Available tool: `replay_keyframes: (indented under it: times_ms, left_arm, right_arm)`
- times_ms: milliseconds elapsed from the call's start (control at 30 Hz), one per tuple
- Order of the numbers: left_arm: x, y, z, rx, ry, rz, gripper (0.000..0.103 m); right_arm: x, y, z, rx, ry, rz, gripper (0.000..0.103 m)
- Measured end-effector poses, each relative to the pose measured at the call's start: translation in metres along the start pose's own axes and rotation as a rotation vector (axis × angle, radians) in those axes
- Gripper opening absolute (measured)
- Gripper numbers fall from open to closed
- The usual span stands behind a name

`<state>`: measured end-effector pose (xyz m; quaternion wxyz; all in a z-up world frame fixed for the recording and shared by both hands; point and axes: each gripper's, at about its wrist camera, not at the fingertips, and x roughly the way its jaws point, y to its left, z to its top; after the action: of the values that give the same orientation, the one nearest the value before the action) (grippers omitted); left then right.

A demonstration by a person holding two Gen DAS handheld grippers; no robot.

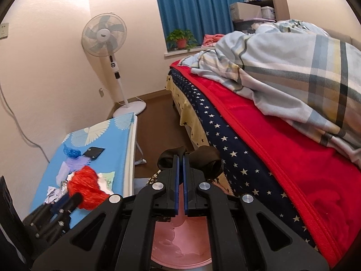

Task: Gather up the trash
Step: 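Carry both held items over the pink bin and open both tools to drop them, then move both open tools back over the lavender foam nets on the table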

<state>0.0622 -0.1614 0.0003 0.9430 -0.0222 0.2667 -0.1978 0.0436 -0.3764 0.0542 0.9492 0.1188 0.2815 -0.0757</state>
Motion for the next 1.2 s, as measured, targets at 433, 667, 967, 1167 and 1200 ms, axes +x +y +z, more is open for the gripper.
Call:
replay_keyframes:
  times_ms: [433,667,967,1167,1200]
  left_arm:
    - [0.049,-0.044,-0.025,0.083,0.098,-0.135,0.017]
    - [0.063,-0.049,-0.035,0.087,0.149,-0.159,0.02]
    - [0.061,-0.042,-0.033,0.056,0.144,-0.16,0.037]
    - [0.051,-0.033,-0.027,0.035,0.124,-0.146,0.037]
    - [0.05,-0.032,-0.027,0.034,0.121,-0.144,0.037]
  right_arm:
    - [0.016,-0.006,-0.004,0.003,0.038,-0.051,0.003]
    - [0.022,-0.005,-0.005,0.004,0.057,-0.063,0.007]
    - [0.021,-0.011,-0.005,0.026,0.053,-0.079,0.035]
    - [0.016,-0.013,-0.004,0.043,0.041,-0.065,0.035]
    - [0.015,-0.013,-0.004,0.045,0.039,-0.061,0.035]
